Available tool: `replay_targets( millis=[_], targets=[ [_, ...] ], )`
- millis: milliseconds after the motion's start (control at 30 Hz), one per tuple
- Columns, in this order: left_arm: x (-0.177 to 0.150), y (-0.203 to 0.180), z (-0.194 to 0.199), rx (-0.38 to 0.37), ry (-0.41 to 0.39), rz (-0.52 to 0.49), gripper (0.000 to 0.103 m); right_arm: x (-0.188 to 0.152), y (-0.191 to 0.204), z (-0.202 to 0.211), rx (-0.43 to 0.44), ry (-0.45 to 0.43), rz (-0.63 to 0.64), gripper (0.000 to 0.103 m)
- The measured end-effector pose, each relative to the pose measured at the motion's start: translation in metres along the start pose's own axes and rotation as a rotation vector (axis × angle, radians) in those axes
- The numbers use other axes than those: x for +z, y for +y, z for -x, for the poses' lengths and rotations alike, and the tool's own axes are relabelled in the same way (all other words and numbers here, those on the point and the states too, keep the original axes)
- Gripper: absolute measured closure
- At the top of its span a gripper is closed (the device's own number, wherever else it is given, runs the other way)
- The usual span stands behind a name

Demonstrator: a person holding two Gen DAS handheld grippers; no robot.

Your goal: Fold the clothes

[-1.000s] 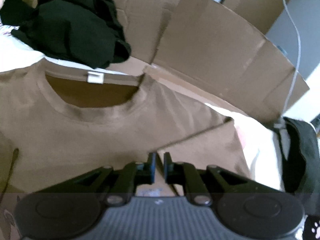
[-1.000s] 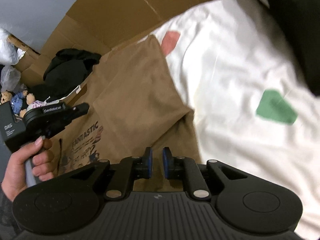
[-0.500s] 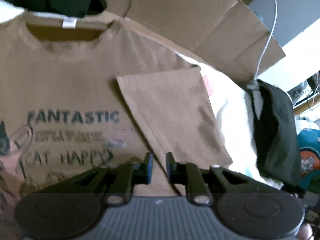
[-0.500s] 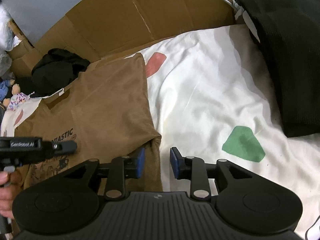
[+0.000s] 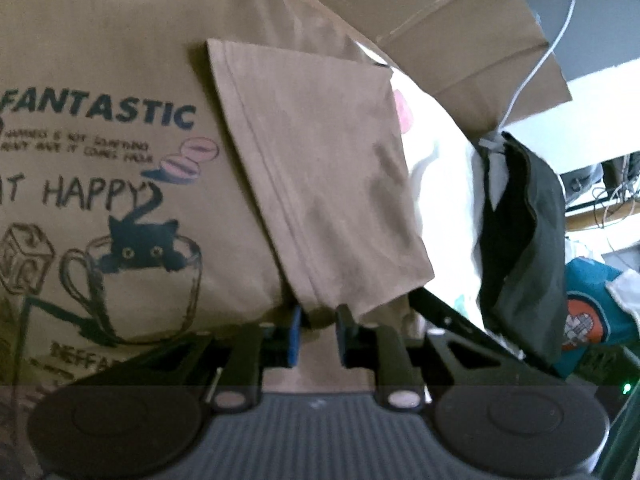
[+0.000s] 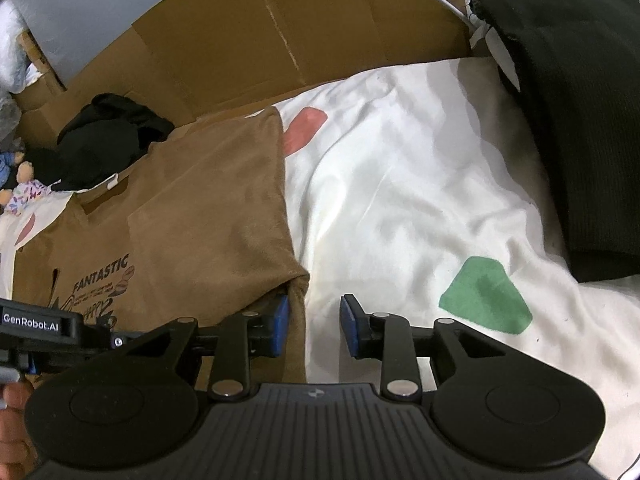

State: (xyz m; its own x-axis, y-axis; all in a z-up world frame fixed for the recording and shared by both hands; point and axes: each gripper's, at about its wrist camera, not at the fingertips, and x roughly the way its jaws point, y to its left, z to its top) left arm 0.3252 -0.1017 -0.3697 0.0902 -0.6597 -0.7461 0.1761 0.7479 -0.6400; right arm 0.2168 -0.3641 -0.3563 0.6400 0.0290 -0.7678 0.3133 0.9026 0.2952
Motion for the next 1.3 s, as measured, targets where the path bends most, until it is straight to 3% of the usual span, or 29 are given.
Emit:
replay_targets(
  millis=[133, 200, 267, 300, 500, 833, 1000, 1300],
  targets=[
    [0.0, -0.002, -0.001, -0.021, -0.009, 0.02, 0.063, 0.001, 0.005, -0.001, -0.004, 0.0, 0.014, 0.071],
    [0.0, -0.004, -0.003, -0.015, -0.011, 0.021, 0.063, 0.0, 0.007, -0.003, -0.007, 0.003, 0.021, 0.071],
    [0.002, -0.005, -0.007, 0.001, -0.014, 0.03, 0.073, 0.0, 0.008, -0.006, -0.018, 0.011, 0.029, 0.071],
    [0.002, -0.004, -0.009, 0.011, -0.014, 0.041, 0.091, 0.0, 0.008, -0.006, -0.022, 0.013, 0.031, 0.071],
    [0.001, -0.004, -0.005, 0.042, -0.027, 0.039, 0.097, 0.0, 0.007, -0.007, -0.054, 0.023, 0.049, 0.072],
    [0.0, 0.002, 0.006, 0.062, -0.022, 0.017, 0.096, 0.0, 0.008, -0.005, -0.081, 0.029, 0.052, 0.072],
    [0.003, -0.002, 0.016, 0.07, -0.046, -0.02, 0.088, 0.002, 0.006, 0.011, -0.084, 0.015, 0.068, 0.069],
    [0.025, -0.006, 0.038, 0.1, -0.157, -0.074, 0.085, 0.01, -0.009, 0.032, -0.089, -0.031, -0.011, 0.069]
  ],
)
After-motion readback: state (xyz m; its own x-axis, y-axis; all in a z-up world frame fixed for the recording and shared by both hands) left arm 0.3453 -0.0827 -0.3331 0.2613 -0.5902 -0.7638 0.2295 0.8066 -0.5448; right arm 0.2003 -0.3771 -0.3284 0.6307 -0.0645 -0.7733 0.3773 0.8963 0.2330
